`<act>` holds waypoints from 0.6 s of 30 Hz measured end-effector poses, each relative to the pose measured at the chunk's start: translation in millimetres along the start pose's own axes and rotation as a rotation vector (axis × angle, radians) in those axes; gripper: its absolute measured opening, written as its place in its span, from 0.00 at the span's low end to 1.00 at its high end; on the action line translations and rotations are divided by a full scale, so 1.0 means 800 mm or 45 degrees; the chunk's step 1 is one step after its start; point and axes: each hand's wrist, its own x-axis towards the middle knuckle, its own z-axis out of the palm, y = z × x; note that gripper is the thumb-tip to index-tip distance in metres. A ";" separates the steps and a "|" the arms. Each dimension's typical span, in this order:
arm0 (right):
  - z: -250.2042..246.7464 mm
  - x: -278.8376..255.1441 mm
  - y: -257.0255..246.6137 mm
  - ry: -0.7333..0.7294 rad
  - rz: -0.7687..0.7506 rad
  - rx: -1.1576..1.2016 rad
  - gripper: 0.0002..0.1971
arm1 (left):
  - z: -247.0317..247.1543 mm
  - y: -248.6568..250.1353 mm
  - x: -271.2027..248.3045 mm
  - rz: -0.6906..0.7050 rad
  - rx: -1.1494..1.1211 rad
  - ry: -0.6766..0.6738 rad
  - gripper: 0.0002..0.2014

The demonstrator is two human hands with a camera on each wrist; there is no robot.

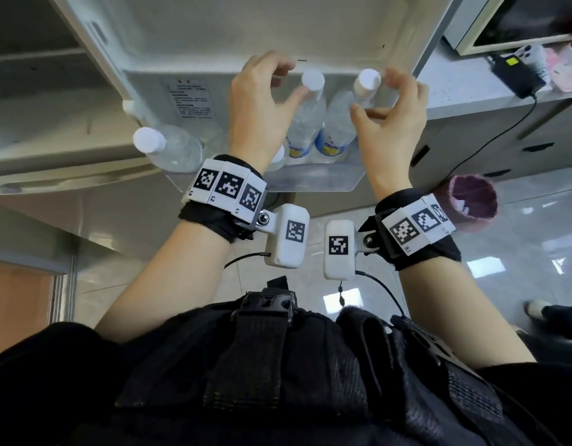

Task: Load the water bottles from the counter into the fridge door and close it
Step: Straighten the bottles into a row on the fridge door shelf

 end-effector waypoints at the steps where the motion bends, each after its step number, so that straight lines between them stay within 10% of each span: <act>1: 0.001 -0.004 0.000 0.016 -0.013 -0.003 0.18 | -0.005 -0.001 -0.003 0.014 -0.002 0.029 0.12; 5: 0.010 -0.024 -0.002 -0.269 -0.027 -0.029 0.11 | -0.033 -0.004 -0.026 0.041 0.017 0.167 0.06; 11: 0.030 -0.062 -0.010 -0.910 -0.032 -0.112 0.28 | -0.072 -0.019 -0.072 0.001 0.239 0.170 0.11; 18: 0.055 -0.086 -0.021 -0.889 -0.124 -0.168 0.32 | -0.107 -0.055 -0.098 -0.218 0.469 -0.127 0.19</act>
